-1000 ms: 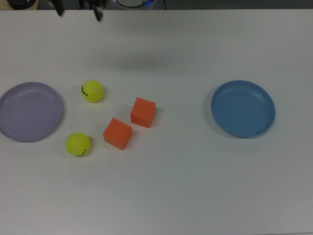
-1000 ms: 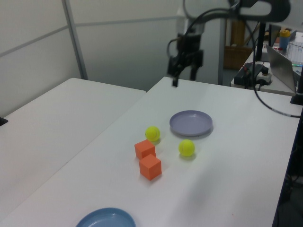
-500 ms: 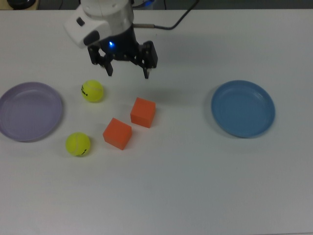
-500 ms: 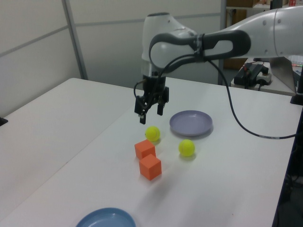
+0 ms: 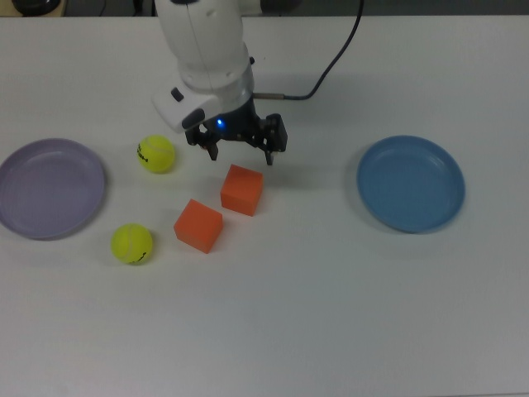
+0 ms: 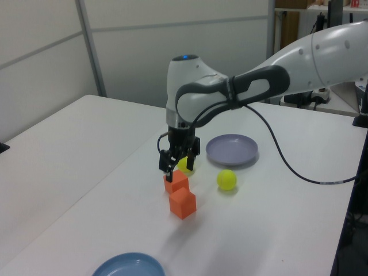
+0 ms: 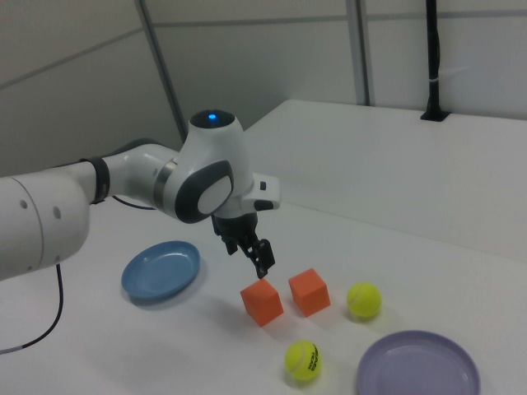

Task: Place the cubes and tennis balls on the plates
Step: 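Lower the gripper over the orange cube nearest the tennis balls, then close the gripper on the orange cube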

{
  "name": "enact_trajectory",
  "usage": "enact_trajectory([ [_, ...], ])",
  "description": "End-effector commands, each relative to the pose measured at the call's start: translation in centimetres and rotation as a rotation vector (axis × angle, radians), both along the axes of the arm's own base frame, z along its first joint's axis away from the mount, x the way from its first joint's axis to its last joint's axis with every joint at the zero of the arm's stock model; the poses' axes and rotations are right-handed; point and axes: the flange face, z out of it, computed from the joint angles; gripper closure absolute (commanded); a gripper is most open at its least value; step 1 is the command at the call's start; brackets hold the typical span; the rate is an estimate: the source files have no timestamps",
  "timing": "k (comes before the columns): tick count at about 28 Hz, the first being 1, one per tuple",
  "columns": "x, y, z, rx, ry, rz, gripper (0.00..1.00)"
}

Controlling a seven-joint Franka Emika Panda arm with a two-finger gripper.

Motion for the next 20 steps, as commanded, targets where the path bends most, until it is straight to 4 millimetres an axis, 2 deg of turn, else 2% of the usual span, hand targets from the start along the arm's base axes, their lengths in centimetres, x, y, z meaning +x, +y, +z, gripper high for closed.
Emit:
enact_trajectory([
  [1,0.1,0.3,-2.2,0.018,-0.011,-0.031,0.00],
  [8,0.0,0.7,-5.2,0.003,0.011,-0.062,0.00],
  [20,-0.3,0.7,-7.0,-0.039,0.032,-0.089,0.00],
])
